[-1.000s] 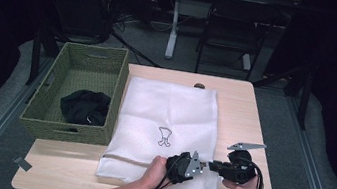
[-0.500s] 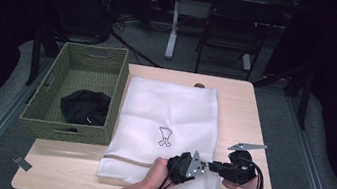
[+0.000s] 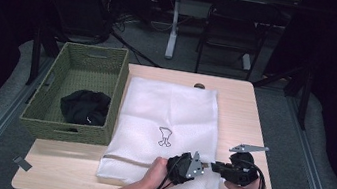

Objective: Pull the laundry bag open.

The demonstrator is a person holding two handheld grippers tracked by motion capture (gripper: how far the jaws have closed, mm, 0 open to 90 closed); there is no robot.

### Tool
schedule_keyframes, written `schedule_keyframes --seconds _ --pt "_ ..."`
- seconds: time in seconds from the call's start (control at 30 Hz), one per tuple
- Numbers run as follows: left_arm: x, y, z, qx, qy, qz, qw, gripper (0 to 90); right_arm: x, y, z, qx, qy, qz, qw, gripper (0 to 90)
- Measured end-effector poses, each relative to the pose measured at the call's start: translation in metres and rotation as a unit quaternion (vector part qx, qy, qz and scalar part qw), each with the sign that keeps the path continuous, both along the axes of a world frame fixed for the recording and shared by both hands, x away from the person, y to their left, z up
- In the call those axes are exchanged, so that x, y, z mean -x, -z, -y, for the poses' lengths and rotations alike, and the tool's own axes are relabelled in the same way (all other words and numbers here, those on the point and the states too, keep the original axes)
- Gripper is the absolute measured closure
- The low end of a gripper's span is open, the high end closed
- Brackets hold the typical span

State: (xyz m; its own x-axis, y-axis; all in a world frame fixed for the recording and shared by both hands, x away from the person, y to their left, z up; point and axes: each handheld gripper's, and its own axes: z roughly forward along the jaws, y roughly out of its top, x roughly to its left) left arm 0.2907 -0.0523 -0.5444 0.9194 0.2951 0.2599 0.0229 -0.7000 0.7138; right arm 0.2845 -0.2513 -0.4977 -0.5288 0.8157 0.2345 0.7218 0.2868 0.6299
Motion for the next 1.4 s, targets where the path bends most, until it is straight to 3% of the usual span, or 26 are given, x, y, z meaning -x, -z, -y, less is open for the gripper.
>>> schedule_keyframes --seconds 0.3,1.23,1.3,1.37,1.4 --pt "0.0006 -0.0014 0.0005 -0.010 0.005 0.006 0.9999 82.2 0.0008 0.0003 -0.0003 0.010 0.000 0.003 0.9999 83.9" --pt "0.0009 0.0000 0.0003 -0.035 0.022 0.032 0.9986 82.3 -0.0011 0.0032 0.0001 -0.001 0.002 -0.009 1.0000 84.0" --pt "-0.0010 0.0003 -0.0012 -0.029 0.023 0.017 0.9992 82.4 -0.0014 0.0040 0.0003 -0.007 0.003 -0.011 0.9999 84.1" --pt "-0.0038 0.0000 -0.0027 -0.017 0.025 0.010 0.9995 82.1 -0.0030 0.0051 0.0036 -0.031 0.003 -0.018 0.9994 84.1" --pt "-0.0058 -0.0002 -0.0036 -0.006 0.022 -0.007 0.9997 81.9 -0.0030 0.0049 0.0040 -0.034 0.006 -0.022 0.9991 84.2"
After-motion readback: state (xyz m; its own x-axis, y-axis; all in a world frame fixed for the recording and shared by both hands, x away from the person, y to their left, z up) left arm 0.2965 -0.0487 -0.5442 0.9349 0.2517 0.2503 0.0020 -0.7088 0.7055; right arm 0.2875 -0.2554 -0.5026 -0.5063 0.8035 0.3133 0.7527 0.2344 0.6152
